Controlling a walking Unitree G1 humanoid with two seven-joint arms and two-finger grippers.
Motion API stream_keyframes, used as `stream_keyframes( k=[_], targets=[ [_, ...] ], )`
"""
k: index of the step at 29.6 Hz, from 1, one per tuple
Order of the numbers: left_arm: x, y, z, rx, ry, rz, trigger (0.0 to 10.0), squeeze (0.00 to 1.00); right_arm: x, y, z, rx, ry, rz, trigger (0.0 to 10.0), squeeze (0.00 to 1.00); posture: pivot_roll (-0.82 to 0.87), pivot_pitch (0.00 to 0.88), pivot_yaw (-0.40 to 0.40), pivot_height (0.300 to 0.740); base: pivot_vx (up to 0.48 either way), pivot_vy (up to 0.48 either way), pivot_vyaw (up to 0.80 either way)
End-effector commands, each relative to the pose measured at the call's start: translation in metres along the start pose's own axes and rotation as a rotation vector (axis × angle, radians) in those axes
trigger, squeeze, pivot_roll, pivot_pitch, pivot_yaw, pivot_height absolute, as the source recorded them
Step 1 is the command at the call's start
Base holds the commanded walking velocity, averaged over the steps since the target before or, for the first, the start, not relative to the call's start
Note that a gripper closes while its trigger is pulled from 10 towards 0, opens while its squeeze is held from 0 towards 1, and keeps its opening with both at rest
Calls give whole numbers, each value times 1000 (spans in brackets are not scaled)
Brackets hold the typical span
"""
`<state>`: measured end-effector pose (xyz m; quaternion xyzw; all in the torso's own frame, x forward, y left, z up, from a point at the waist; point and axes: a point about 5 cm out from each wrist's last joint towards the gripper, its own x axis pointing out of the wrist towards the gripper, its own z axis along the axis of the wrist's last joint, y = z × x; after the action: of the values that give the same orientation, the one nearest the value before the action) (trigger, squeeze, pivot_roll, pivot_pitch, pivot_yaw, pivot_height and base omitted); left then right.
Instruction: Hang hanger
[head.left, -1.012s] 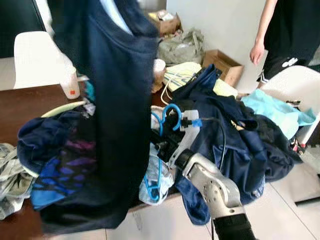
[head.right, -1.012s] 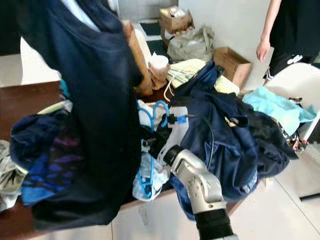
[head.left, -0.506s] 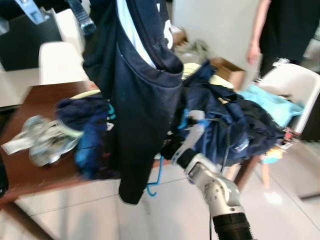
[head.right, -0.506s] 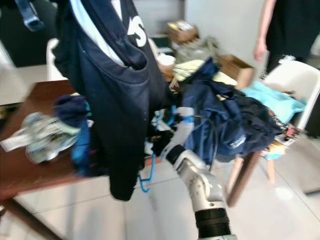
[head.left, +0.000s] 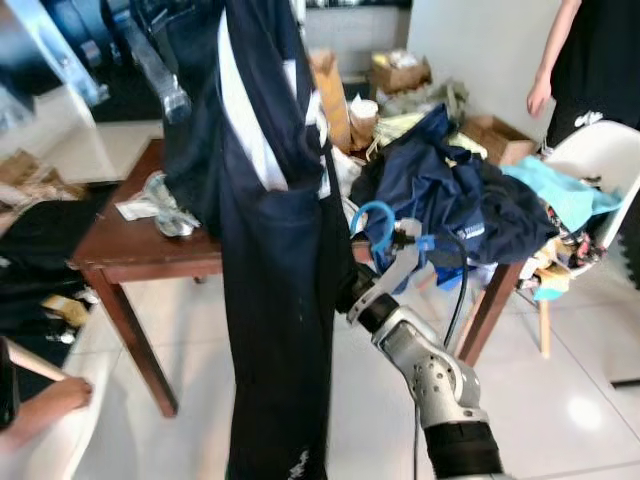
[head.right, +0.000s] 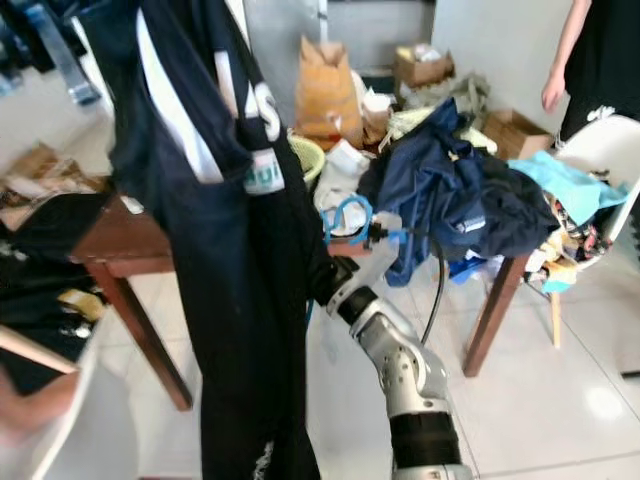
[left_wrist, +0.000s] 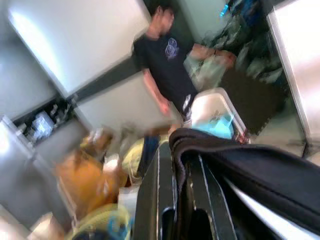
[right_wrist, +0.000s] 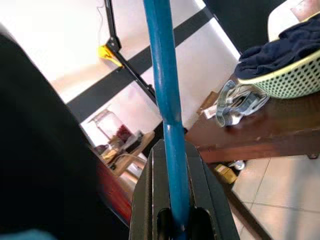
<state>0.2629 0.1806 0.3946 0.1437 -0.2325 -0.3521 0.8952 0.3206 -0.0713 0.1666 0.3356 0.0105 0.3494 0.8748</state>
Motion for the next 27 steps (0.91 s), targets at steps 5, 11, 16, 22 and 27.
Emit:
stream_keyframes(
  k=[5,11,16,22,27],
  targets=[
    [-23,0,-112,-44,353,198,10000,0,-5,-12,8,-70,-18,-90,10000,0,20,0,27,740,0,0,-788],
    [-84,-31,-190,44,762,352,10000,0,-24,-31,29,-332,27,-215,10000,0,7,0,19,740,0,0,-788],
    [-107,-43,-194,35,810,444,10000,0,-33,-34,40,-420,51,-231,10000,0,18,0,7,740,0,0,-788],
    [-132,-75,-203,-75,747,671,10000,0,-37,-24,25,-489,147,-167,10000,0,30,0,-23,740,0,0,-788],
    [-128,-94,-207,-169,661,697,10000,0,-36,-12,13,-472,179,-88,10000,0,27,0,-34,740,0,0,-788]
  ],
)
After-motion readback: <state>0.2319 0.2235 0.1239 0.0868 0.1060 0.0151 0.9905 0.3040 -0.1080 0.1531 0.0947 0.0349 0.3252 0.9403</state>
